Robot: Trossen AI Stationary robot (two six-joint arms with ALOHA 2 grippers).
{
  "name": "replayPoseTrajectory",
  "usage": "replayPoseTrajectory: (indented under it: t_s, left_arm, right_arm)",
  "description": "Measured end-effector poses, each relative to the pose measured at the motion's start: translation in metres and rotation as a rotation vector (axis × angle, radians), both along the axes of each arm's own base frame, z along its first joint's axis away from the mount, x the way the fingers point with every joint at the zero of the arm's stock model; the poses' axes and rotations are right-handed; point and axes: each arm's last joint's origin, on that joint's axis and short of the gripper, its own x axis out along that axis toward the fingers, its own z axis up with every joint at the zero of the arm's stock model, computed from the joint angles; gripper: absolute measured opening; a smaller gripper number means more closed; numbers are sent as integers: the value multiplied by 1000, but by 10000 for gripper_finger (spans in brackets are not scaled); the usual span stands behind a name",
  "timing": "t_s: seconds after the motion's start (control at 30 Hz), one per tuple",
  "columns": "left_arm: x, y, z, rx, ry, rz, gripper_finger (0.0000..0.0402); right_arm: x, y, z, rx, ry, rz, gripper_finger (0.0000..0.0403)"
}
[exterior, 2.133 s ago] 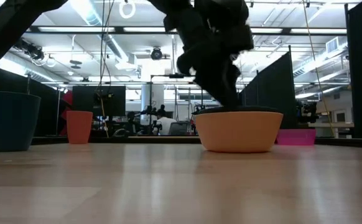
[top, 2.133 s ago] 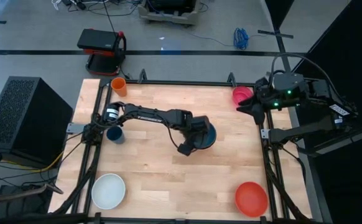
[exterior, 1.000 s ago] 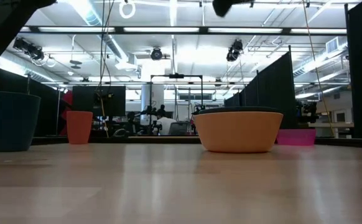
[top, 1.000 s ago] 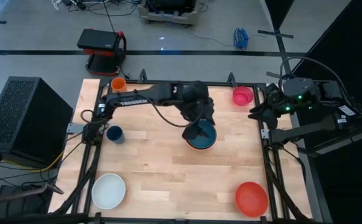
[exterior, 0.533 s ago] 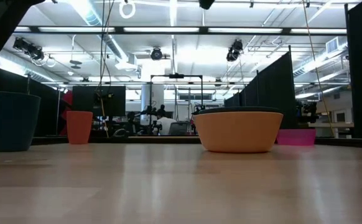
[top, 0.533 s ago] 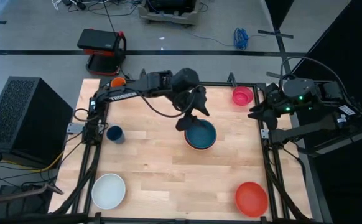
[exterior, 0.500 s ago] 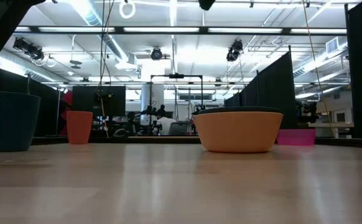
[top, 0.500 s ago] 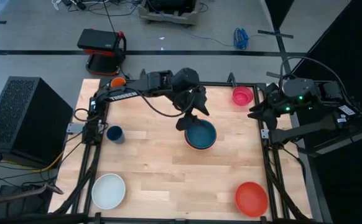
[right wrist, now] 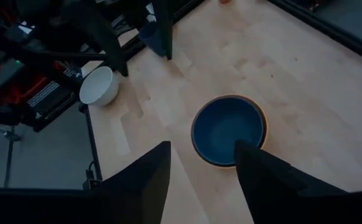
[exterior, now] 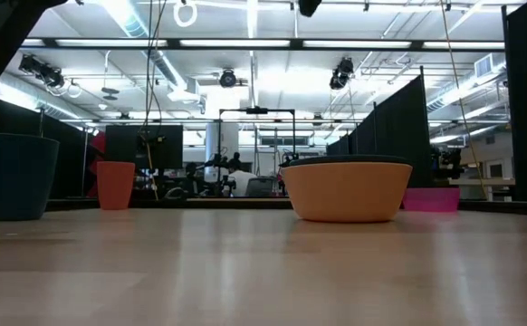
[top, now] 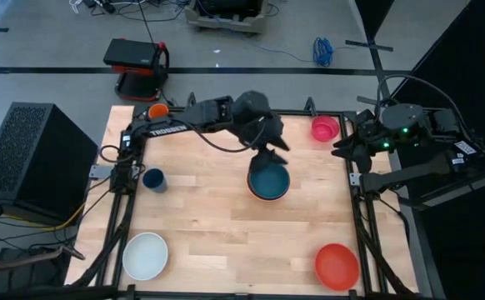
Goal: Nest bowls inside each other
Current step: Stack the white bowl into the blue bowl
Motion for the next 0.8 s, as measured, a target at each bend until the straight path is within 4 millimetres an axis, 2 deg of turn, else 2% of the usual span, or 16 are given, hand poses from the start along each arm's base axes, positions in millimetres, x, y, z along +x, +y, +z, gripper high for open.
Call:
replayPoseTrajectory:
  t_s: [0.2, 0.37, 0.6, 0.8]
  left_arm:
    - [1, 8, 10, 14, -92, 99, 154]
    - [-23, 30, 21, 27, -48, 168, 125]
    - [-66, 41, 51, 77, -70, 265, 99]
    - [-55, 41, 41, 47, -222, 317, 85]
  right_arm:
    - [0, 0, 0, -3, -3, -8, 161]
    - [-2, 0, 1, 2, -8, -10, 155]
    - [-1, 0, 1, -9, -8, -12, 158]
    - [-1, -1, 2, -20, -20, -15, 156]
